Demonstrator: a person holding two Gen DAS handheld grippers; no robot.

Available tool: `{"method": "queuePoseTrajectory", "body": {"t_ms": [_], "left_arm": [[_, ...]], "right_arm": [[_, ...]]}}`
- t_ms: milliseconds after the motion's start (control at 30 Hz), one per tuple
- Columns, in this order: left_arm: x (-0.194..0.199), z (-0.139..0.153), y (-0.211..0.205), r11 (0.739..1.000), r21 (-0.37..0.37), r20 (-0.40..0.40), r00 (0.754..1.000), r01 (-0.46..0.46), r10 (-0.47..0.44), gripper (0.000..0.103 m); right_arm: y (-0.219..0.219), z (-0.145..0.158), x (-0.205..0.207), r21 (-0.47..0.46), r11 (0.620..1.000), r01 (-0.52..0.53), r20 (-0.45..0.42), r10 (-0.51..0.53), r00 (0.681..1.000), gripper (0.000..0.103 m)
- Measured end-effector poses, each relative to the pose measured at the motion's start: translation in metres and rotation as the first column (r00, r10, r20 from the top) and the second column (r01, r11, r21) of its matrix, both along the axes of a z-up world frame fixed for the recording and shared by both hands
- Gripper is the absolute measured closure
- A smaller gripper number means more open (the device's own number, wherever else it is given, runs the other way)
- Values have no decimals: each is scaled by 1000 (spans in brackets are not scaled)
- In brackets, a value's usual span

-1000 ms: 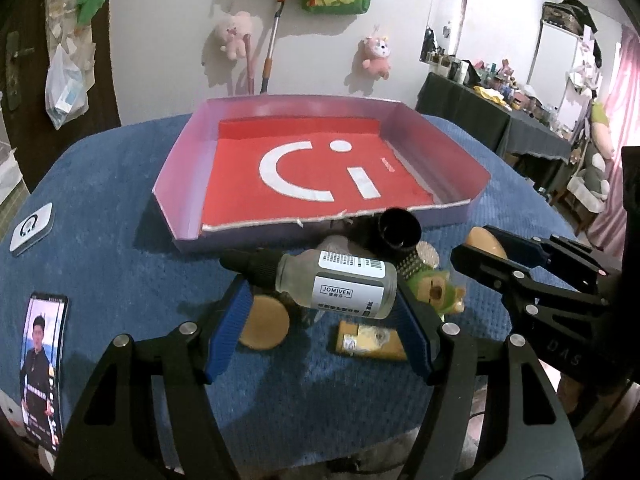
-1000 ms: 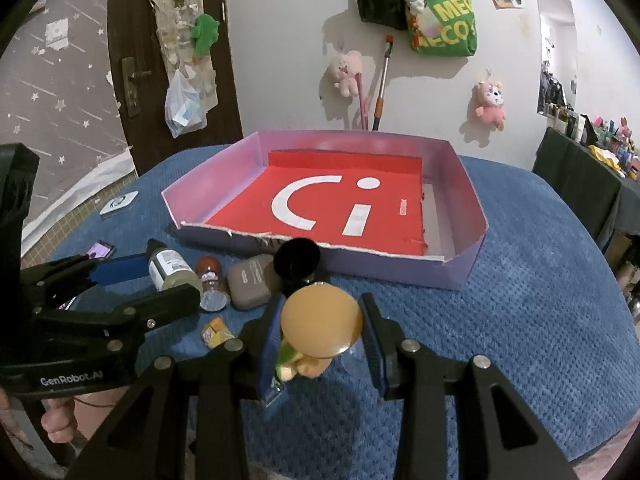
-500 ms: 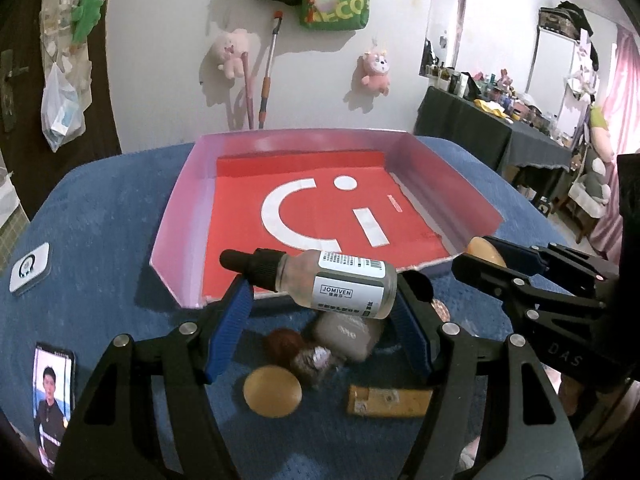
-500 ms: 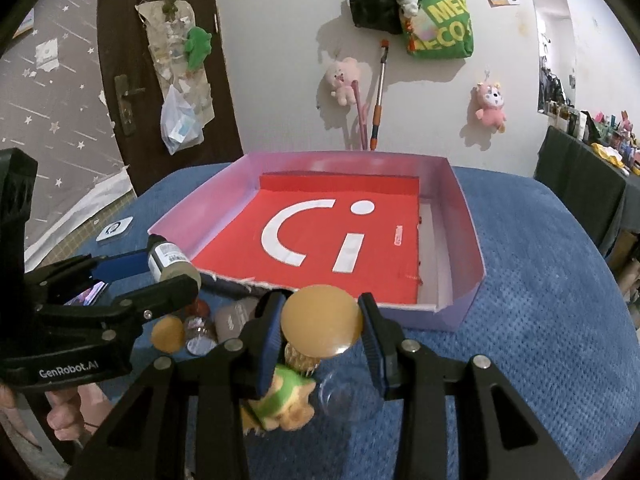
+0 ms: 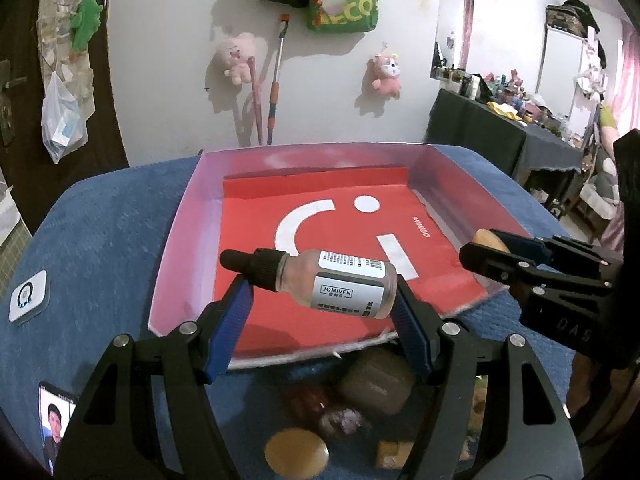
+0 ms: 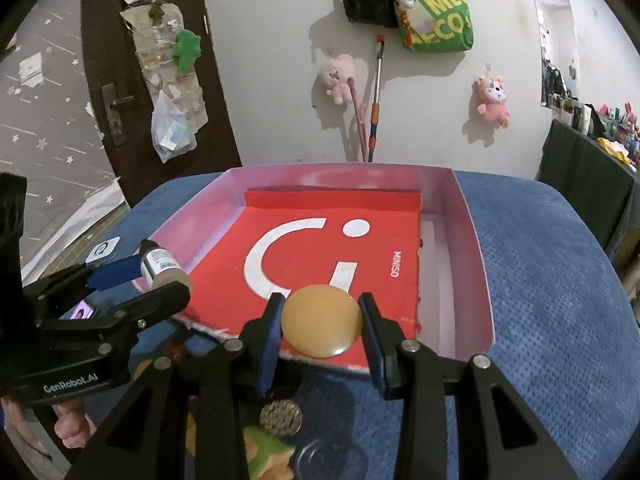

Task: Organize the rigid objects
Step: 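Carry the dropper bottle and tan compact over the red-lined box with both tools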

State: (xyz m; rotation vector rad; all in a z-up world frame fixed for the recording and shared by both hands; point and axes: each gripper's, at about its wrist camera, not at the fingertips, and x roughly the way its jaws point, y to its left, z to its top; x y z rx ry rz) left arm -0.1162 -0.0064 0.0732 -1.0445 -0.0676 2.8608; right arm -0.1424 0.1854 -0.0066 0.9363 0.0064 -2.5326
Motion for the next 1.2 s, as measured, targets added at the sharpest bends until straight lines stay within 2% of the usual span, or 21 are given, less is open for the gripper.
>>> {"method": "queuePoseTrajectory", "body": {"t_ms": [433, 633, 833, 1200], "left_arm": [[-48, -7, -10, 1000, -17, 35, 999, -22, 22, 36], [-74, -14, -15, 1000, -1, 86, 996, -29, 29, 36], [-98, -27, -13, 999, -30, 140, 989, -34, 38, 36], [-121, -44, -17, 999, -37, 232, 972, -35, 42, 36]], "right_arm": [[-12, -8, -51, 48, 999, -6, 44, 4, 999, 63], [-16, -15, -78, 70, 998, -2, 86, -4, 996, 63], [-19, -31, -107, 102, 995, 15, 149, -31, 988, 63], [-20, -42, -123, 126, 992, 20, 206, -45, 978, 63]]}}
